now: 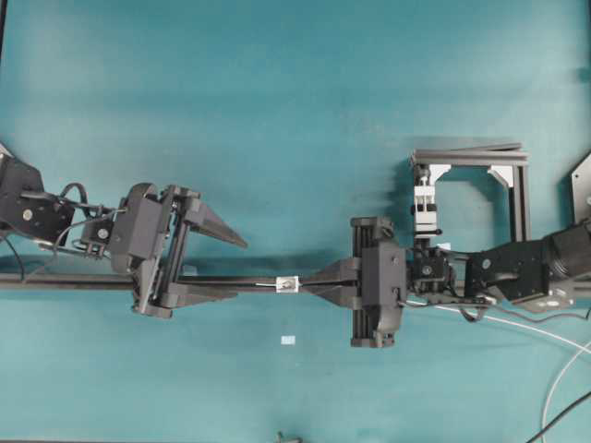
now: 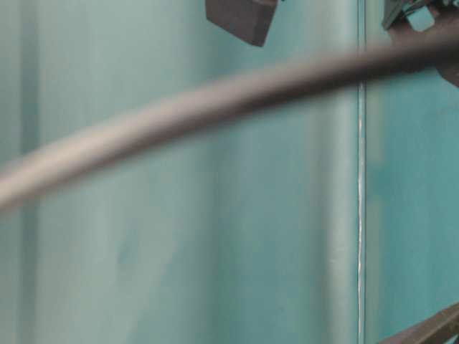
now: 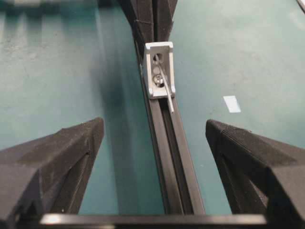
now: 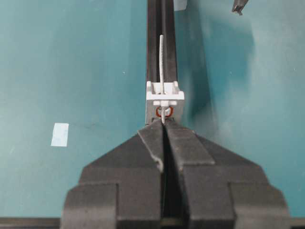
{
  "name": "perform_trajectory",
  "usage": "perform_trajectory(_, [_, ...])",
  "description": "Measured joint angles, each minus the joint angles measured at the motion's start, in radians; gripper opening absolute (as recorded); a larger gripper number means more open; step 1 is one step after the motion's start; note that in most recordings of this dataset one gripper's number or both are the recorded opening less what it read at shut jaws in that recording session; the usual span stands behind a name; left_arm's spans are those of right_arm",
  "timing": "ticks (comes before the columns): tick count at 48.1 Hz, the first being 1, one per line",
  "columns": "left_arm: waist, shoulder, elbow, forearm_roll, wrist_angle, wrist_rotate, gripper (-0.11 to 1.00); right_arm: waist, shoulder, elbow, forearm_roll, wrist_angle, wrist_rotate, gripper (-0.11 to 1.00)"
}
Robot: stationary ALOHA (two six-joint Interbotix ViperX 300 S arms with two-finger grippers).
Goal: Insert the wire through the hole in the metal fitting marked with a red label.
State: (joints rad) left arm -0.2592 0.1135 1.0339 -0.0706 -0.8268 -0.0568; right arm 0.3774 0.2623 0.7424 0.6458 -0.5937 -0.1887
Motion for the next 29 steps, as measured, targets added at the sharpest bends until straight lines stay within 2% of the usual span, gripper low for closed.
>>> perform_trajectory(14, [0.0,0.037,-0.074,0.0,0.087,-0.044,0.48,-0.002,0.002,0.0,-0.002,0.003,0.0,0.0])
perform_trajectory(29, [0.0,0.072,-0.14,0.002,0.132,-0.137,0.48,-0.002,0.0,0.0,-0.002,0.003,0.0,0.0])
